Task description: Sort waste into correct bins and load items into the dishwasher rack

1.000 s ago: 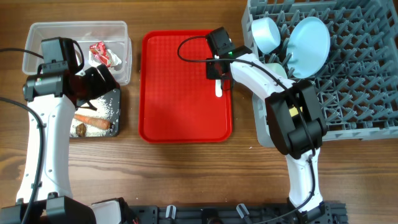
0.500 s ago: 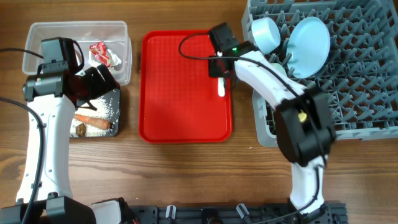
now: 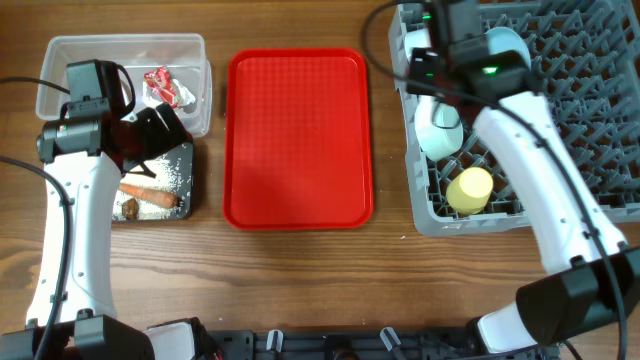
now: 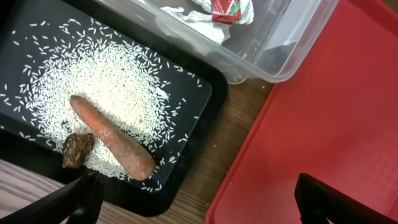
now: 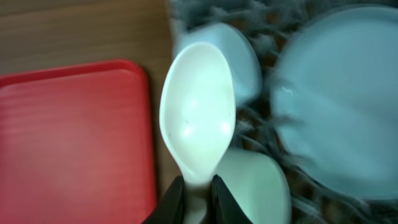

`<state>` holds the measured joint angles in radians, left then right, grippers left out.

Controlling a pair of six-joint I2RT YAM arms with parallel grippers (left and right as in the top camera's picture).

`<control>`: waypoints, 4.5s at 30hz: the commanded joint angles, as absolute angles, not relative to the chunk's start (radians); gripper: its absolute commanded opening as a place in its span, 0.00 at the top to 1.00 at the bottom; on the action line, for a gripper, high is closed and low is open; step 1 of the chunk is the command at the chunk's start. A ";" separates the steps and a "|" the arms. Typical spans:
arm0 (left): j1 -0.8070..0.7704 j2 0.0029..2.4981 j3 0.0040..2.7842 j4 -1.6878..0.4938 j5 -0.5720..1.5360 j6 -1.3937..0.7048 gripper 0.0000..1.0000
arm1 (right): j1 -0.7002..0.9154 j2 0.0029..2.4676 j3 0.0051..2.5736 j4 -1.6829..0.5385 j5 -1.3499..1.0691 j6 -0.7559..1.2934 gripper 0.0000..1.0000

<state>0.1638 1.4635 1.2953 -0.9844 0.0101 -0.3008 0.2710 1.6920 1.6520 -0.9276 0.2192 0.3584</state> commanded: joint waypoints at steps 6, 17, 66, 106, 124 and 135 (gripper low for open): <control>0.168 1.470 1.313 -0.981 0.019 -0.299 0.00 | 0.028 1.672 1.629 -1.092 0.269 0.815 0.96; 0.168 1.470 1.313 -0.981 0.018 -0.299 0.00 | -0.092 1.683 1.612 -1.187 0.279 1.084 0.96; 0.168 1.470 1.313 -0.981 0.018 -0.299 0.00 | -0.081 0.836 1.472 -1.314 -0.122 0.507 0.00; 0.168 1.470 1.313 -0.981 0.019 -0.299 0.00 | -0.013 0.003 0.044 -0.081 -0.062 0.104 0.00; 0.168 1.470 1.313 -0.981 0.018 -0.299 0.00 | -0.013 0.007 0.005 0.003 -0.046 0.107 0.00; 0.167 1.470 1.313 -0.981 0.018 -0.299 0.00 | -0.013 0.007 0.005 0.003 -0.046 0.108 0.00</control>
<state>0.1638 1.4635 1.2953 -0.9840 0.0101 -0.3008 -0.0200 0.0174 0.0086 -0.0021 -0.0616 0.1249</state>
